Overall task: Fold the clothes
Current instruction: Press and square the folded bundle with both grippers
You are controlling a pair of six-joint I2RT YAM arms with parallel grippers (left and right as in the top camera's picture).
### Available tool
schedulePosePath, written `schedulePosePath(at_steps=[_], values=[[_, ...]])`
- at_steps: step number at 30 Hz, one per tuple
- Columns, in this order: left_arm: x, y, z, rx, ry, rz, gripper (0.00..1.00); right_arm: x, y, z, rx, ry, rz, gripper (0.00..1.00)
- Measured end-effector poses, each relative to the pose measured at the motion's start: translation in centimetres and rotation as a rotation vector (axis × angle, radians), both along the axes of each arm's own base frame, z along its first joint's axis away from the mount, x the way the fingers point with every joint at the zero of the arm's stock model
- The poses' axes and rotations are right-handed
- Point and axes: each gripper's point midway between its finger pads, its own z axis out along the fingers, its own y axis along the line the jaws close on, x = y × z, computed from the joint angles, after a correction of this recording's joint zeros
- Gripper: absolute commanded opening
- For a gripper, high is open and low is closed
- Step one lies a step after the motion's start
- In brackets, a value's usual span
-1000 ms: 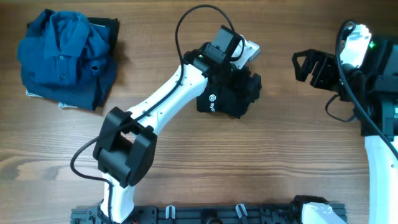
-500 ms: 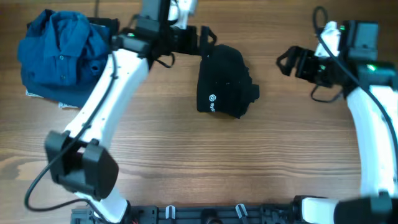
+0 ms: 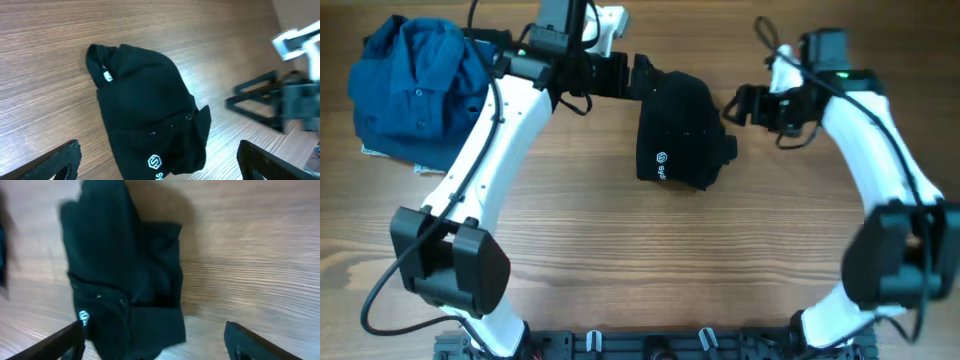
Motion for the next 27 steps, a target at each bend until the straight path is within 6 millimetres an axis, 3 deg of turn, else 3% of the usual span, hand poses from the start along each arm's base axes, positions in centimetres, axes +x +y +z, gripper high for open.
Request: schedulePosePath(at_steps=[7, 13, 18, 23, 27], values=[[-0.1, 0.6, -0.2, 0.010, 0.008, -0.002, 1.00, 0.3, 2.1, -5.6, -0.003, 0.103, 0.036, 0.86], [0.0, 0.8, -0.4, 0.025, 0.001, -0.003, 1.00, 0.4, 0.3, -8.5, -0.105, 0.158, -0.041, 0.88], [-0.2, 1.4, -0.9, 0.062, 0.014, 0.011, 1.00, 0.6, -1.1, -8.9, -0.180, 0.158, -0.087, 0.90], [-0.2, 1.5, -1.0, 0.071, 0.015, 0.016, 1.00, 0.5, -1.0, -8.7, -0.174, 0.163, -0.096, 0.91], [-0.3, 1.6, -1.1, 0.073, 0.020, 0.016, 1.00, 1.2, -0.4, -5.9, -0.134, 0.123, -0.093, 0.96]])
